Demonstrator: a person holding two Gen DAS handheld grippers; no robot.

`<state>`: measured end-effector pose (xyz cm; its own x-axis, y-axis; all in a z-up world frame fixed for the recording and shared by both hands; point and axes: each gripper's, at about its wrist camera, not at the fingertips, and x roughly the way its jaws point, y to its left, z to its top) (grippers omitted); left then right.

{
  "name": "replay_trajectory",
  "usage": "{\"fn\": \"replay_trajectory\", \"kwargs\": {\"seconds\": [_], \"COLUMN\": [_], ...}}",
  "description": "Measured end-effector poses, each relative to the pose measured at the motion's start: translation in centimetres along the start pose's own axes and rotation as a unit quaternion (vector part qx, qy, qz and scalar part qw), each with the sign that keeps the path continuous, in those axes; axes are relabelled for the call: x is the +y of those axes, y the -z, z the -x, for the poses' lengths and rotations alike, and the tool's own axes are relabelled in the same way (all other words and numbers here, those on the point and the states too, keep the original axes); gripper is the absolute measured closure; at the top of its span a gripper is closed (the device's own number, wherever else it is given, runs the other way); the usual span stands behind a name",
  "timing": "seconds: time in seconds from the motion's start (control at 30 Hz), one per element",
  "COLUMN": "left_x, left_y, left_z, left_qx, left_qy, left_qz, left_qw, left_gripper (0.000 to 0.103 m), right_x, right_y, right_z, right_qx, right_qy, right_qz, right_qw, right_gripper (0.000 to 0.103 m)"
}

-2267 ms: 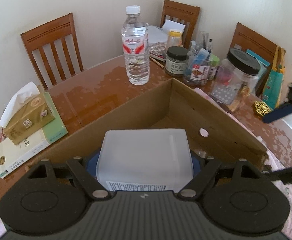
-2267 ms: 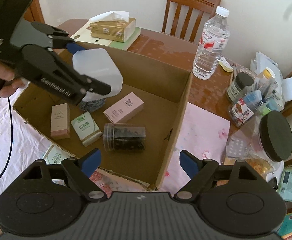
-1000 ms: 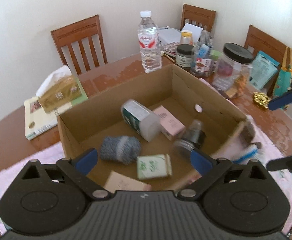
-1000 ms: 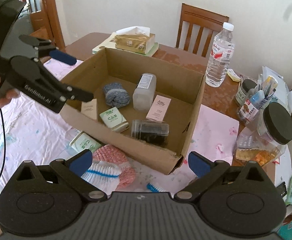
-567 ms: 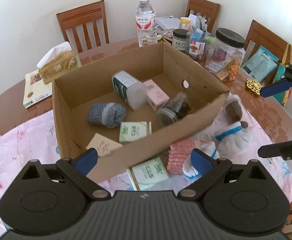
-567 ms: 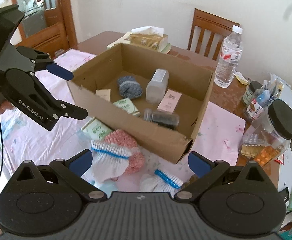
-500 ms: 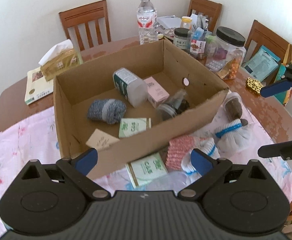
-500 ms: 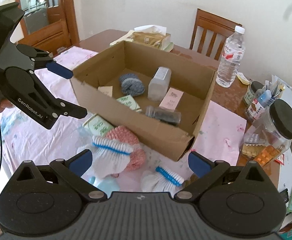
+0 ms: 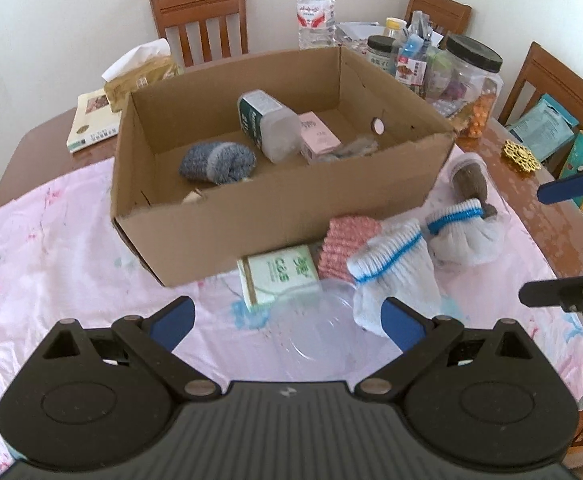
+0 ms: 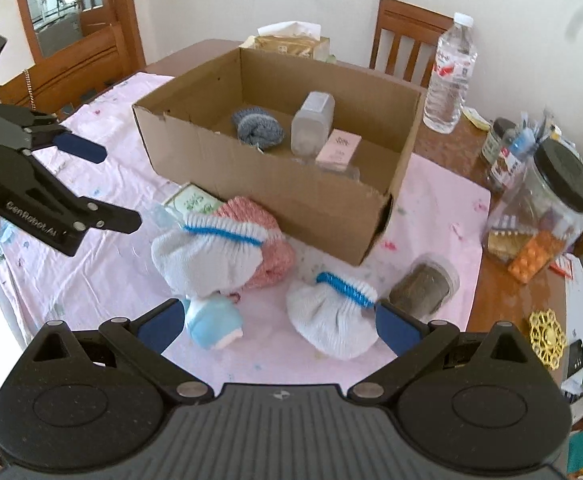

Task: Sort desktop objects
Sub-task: 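Withdraw both grippers from the cardboard box back over the cloth, then lower the right gripper to a white blue-banded sock while the left gripper lowers to the clear plastic bowl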

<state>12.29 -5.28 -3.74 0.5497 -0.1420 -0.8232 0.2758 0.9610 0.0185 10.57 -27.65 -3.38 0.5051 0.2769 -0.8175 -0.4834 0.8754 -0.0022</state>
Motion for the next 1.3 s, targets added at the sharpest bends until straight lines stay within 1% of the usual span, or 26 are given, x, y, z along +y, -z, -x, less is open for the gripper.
{"fn": "replay_trajectory", "kwargs": {"seconds": [0.33,0.53,0.8,1.1,1.3], "left_x": [-1.2,-1.4,-1.5,-1.7,-1.5], "left_y": [2.3,3.1,3.4,2.7,2.6], "left_z": [-1.3,-2.6,-4.5,-6.6,-7.1], "left_qx": [0.019,0.022,0.026,0.024,0.027], "left_qy": [0.009,0.008,-0.001,-0.008,0.000], "left_qz": [-0.001,0.002,0.004,0.009,0.011], "left_qw": [0.9998,0.9997,0.9997,0.9996,0.9996], "left_gripper": [0.004,0.004,0.004,0.004,0.004], "right_x": [-0.3,0.2,0.4,0.8,0.6], "right_y": [1.6,2.3,3.2,3.1,2.7], "right_z": [-1.1,-1.4,-2.0,-2.2,-2.4], "right_qx": [0.017,0.020,0.030,0.031,0.032], "right_qy": [-0.008,0.009,0.017,0.025,0.029], "right_qz": [-0.042,-0.041,-0.068,-0.080,-0.085], "right_qw": [0.999,0.999,0.997,0.996,0.995], "right_gripper": [0.000,0.000,0.000,0.000,0.000]}}
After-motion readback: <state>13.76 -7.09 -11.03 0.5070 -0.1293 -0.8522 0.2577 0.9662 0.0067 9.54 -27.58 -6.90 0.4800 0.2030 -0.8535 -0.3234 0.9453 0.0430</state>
